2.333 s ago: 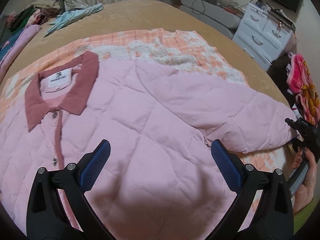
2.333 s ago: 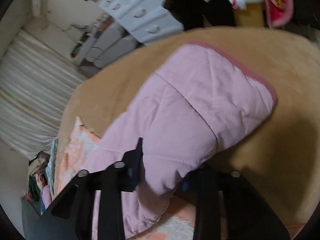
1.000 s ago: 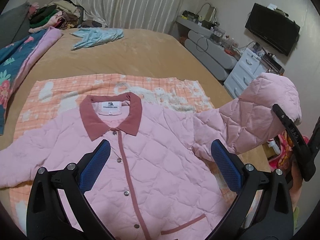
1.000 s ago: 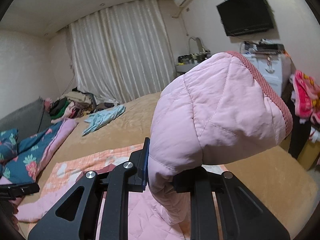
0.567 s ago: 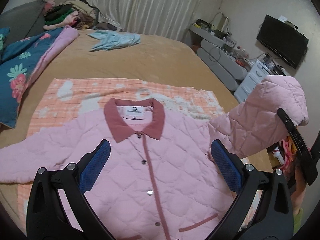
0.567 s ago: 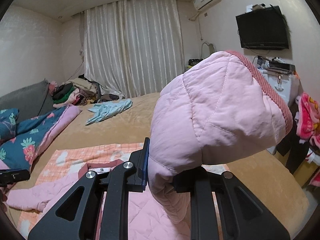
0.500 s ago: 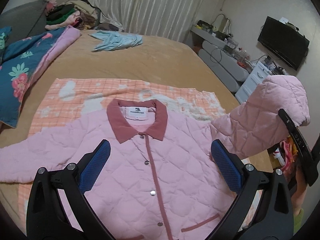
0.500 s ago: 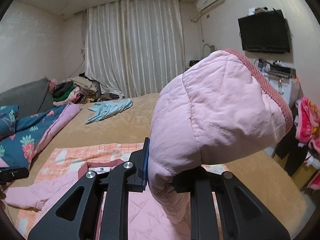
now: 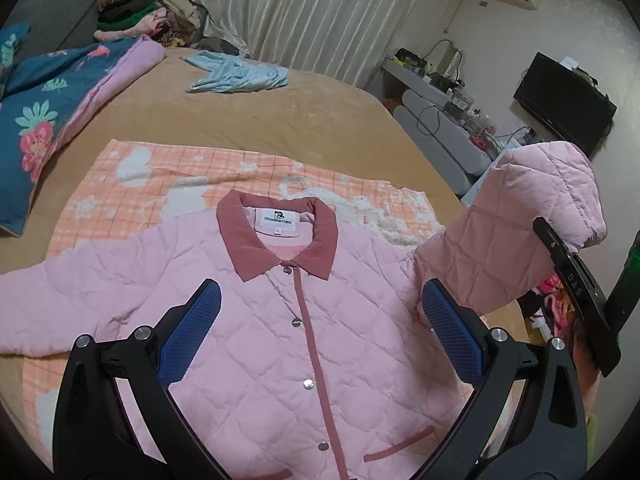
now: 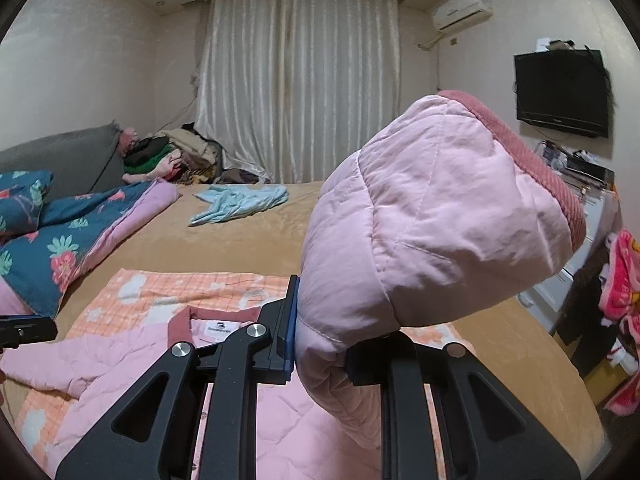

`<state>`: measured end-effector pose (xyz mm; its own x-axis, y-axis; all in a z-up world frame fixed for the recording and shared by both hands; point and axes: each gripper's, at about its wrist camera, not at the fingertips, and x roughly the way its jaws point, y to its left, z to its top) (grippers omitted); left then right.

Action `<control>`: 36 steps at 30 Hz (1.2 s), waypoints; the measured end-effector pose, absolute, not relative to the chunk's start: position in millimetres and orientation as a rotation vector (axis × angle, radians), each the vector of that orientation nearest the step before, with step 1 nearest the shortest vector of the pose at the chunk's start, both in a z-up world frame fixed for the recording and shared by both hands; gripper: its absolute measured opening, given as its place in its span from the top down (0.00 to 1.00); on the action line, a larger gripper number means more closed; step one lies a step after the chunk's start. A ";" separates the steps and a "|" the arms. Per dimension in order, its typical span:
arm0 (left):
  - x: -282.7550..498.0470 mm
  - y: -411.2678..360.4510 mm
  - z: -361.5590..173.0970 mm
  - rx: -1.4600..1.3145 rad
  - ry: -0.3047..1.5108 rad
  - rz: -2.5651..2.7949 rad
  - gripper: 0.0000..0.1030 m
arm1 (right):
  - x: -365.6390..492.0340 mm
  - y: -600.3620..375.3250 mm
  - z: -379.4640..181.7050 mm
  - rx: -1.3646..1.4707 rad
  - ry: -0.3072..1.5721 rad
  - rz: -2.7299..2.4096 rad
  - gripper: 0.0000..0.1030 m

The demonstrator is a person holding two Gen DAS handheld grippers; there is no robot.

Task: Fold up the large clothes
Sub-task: 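Carry the held sleeve across the jacket front with the right tool, then lay the sleeve on the jacket front and open the right tool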

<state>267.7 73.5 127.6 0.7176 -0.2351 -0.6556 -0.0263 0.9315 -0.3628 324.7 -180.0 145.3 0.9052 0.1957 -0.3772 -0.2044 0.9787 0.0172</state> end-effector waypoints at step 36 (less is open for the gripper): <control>270.7 157.0 70.7 -0.645 0.708 -0.167 0.09 | 323.4 -38.3 38.5 -0.159 0.515 0.510 0.76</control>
<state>270.7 157.0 70.7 0.7559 -0.3522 -0.5518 -0.0692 0.7952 -0.6024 323.4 -38.3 38.5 0.7491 0.4255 -0.5078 -0.5035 0.8638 -0.0191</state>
